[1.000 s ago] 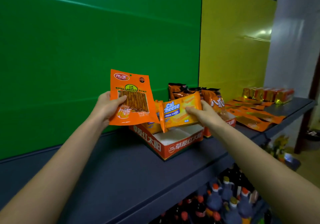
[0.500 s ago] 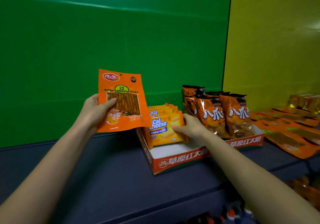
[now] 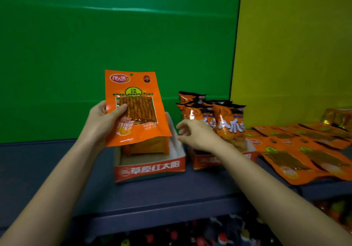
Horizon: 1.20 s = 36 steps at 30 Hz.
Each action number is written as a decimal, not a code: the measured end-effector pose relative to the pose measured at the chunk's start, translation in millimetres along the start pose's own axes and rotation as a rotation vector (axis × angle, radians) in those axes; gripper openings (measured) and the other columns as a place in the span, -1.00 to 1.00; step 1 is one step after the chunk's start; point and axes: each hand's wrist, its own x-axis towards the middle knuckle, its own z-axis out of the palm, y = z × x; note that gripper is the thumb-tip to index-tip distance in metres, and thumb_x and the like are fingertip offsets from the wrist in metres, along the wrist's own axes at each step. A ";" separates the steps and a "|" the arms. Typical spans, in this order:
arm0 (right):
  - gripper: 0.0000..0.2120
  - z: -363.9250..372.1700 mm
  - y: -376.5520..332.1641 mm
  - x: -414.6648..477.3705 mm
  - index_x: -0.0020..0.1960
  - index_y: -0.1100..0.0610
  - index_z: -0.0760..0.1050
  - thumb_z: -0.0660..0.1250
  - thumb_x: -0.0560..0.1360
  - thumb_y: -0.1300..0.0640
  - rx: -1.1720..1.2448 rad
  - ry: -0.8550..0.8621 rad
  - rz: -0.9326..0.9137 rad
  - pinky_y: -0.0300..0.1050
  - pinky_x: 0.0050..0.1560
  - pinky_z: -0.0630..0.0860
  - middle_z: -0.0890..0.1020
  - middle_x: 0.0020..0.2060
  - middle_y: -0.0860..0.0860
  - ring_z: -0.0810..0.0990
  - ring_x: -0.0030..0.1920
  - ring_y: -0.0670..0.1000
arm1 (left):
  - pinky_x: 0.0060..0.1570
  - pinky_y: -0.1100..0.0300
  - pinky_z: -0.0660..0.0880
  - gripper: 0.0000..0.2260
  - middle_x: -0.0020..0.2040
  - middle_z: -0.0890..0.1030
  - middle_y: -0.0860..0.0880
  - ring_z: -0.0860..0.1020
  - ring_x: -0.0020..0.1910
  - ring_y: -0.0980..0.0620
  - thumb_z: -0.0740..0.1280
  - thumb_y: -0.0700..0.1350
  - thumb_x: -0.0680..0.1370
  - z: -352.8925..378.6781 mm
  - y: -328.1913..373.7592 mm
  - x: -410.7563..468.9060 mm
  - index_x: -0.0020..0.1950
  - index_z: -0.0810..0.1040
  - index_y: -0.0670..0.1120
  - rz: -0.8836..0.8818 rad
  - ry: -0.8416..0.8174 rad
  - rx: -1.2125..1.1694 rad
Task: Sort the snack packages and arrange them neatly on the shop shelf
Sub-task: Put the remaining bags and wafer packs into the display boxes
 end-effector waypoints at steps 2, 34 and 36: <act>-0.71 -21.8 16.9 -23.1 0.23 0.14 0.51 0.31 0.51 0.15 0.007 -0.031 -0.021 -0.14 0.11 0.50 0.64 0.06 0.04 0.59 0.08 0.00 | -0.48 0.32 0.54 -0.94 -0.26 0.67 0.00 0.62 -0.47 0.18 0.31 -0.18 0.54 30.0 -0.2 -13.2 -0.08 0.51 -0.03 -0.002 -0.017 -0.051; -0.80 -280.3 407.5 -207.9 0.12 0.00 0.56 0.34 0.50 0.07 -0.272 0.060 0.394 -0.04 0.16 0.52 0.64 -0.03 -0.07 0.59 0.05 -0.09 | -0.13 0.08 0.58 -0.74 0.15 0.58 -0.17 0.60 -0.04 -0.07 0.20 -0.27 0.59 526.4 -92.7 -138.7 0.27 0.35 -0.11 -0.293 -0.424 -0.289; -0.81 -287.5 425.2 -204.7 0.11 -0.02 0.56 0.34 0.50 0.06 -0.266 0.067 0.384 -0.03 0.15 0.52 0.63 -0.04 -0.09 0.58 0.03 -0.10 | -0.17 0.09 0.60 -0.74 0.15 0.58 -0.14 0.61 -0.04 -0.06 0.21 -0.26 0.59 545.4 -99.2 -138.5 0.26 0.34 -0.08 -0.304 -0.428 -0.254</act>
